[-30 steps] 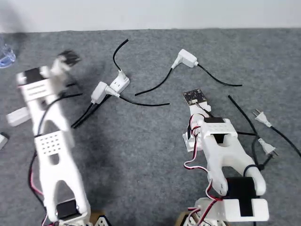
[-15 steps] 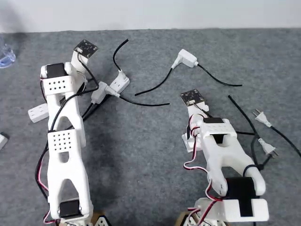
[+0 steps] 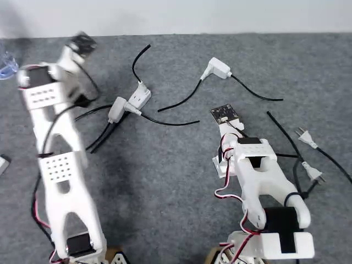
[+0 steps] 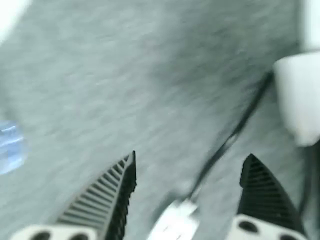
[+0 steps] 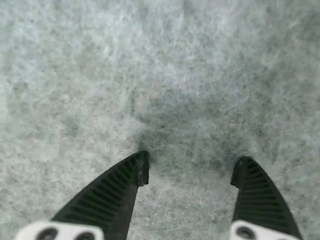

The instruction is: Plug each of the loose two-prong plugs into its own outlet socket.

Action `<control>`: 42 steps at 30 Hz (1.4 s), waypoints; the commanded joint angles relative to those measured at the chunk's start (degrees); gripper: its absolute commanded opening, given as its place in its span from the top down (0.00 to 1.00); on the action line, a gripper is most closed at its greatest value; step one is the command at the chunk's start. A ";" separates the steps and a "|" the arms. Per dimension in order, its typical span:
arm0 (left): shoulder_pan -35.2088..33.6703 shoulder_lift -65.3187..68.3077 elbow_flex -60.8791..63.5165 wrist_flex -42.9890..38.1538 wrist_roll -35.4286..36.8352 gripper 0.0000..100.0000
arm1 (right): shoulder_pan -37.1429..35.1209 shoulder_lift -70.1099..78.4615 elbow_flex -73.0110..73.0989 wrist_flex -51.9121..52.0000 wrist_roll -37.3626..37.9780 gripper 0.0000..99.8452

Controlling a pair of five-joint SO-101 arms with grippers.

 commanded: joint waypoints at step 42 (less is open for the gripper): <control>-12.40 -0.44 21.41 -4.40 -28.66 0.68 | -1.01 -0.92 -0.09 -1.54 0.79 0.73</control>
